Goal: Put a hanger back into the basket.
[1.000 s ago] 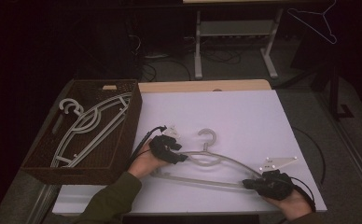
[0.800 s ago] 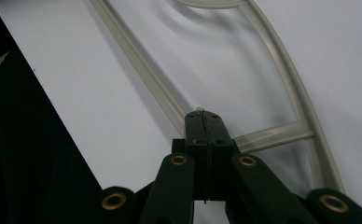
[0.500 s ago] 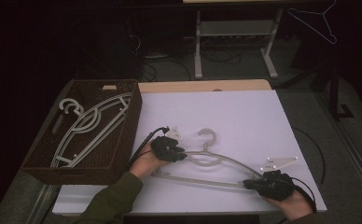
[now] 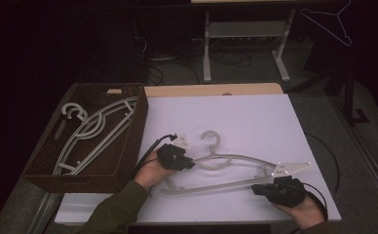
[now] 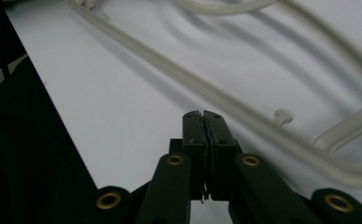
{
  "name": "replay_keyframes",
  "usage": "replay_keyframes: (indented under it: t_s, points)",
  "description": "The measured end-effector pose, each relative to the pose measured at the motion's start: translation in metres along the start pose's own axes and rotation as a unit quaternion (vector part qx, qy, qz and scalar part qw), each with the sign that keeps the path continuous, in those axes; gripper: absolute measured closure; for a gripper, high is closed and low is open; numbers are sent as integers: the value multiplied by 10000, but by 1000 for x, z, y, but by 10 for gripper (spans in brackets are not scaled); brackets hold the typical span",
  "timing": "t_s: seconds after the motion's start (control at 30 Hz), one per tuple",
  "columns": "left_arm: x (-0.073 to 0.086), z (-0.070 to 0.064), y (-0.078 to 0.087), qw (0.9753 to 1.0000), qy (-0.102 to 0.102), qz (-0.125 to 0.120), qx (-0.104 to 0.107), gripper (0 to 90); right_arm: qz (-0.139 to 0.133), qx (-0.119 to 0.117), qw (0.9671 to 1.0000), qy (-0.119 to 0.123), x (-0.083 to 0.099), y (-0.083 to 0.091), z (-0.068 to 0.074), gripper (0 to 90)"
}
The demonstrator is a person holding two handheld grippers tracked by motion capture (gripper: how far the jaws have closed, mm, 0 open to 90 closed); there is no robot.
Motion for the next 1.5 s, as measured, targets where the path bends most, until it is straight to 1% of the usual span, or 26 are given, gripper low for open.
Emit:
replay_keyframes:
  t_s: [0.03,0.07,0.1,0.13,0.17,0.2,0.27,0.3,0.37,0.4,0.43,0.47,0.5,0.57,0.63,0.77,0.8,0.93,0.97,1.07,1.17,1.23,1.33,1.37,1.47,1.5]
  points:
    - [0,0,1,10000,28,-38,-18,823,-58,27,10000,-1,-2,0,-1,848]
    - [0,-1,3,10000,33,-50,-22,824,-116,28,9999,-59,-6,2,-2,818]
    - [0,0,4,10000,7,-54,-55,824,-213,100,9997,-16,-9,2,-5,783]
    - [-1,0,6,9999,40,-82,-57,824,-299,142,9995,8,-11,3,-8,747]
    - [-1,0,8,9999,32,-74,-80,825,-353,175,9992,21,-13,3,-9,702]
    - [-2,0,9,9997,141,-186,-95,825,-397,254,9989,5,-16,4,-12,620]
    - [-4,1,14,9995,163,-230,-155,826,-558,402,9976,-31,-20,5,-18,483]
    - [-5,1,16,9992,217,-306,-168,826,-636,510,9967,-20,-21,6,-20,419]
    - [-8,2,23,9987,230,-394,-241,826,-782,590,9952,-79,-23,9,-24,349]
    - [-10,2,25,9981,290,-465,-268,827,-849,661,9942,-73,-24,11,-25,311]
    - [-11,3,29,9981,272,-447,-325,827,-919,714,9932,-77,-25,13,-26,291]
    - [-12,3,32,9976,290,-496,-379,827,-992,741,9923,-86,-26,16,-26,271]
    - [-14,3,35,9971,351,-550,-398,828,-1072,787,9911,-92,-27,18,-27,254]
    - [-16,4,42,9964,383,-584,-485,828,-1184,835,9894,-85,-28,21,-28,233]
    - [-18,5,47,9951,505,-651,-541,828,-1232,901,9882,-109,-28,23,-29,197]
    - [-23,7,61,9932,641,-728,-650,828,-1270,1004,9868,-27,-29,23,-31,146]
    - [-25,7,66,9924,691,-784,-657,828,-1302,1036,9861,-2,-30,24,-31,139]
    - [-33,10,85,9904,766,-871,-752,828,-1397,1105,9840,6,-32,26,-33,113]
    - [-35,10,89,9895,785,-939,-769,828,-1424,1143,9832,20,-33,26,-34,100]
    - [-40,13,104,9875,871,-1023,-823,828,-1476,1224,9814,21,-35,27,-36,44]
    - [-44,17,120,9860,877,-1094,-902,828,-1551,1310,9792,-8,-39,29,-38,2]
    - [-45,20,133,9843,913,-1167,-955,828,-1576,1328,9785,-11,-41,29,-38,0]
    - [-45,25,149,9821,959,-1270,-1007,828,-1573,1320,9787,28,-42,28,-39,0]
    - [-45,26,154,9808,1015,-1314,-1020,828,-1578,1328,9785,35,-42,28,-39,0]
    - [-43,32,170,9788,1045,-1365,-1114,828,-1589,1328,9783,63,-43,27,-39,0]
    - [-42,35,177,9774,1077,-1401,-1162,828,-1589,1328,9783,74,-43,26,-39,0]
Point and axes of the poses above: each handheld gripper's, and its own axes: y roughly backward along the jaws, x roughly out of its underside, z roughly to its left, the point moved 6 cm from there along -y, roughly forward along the jaws, and after that the axes turned 9 degrees about y, right-handed, at the moved point
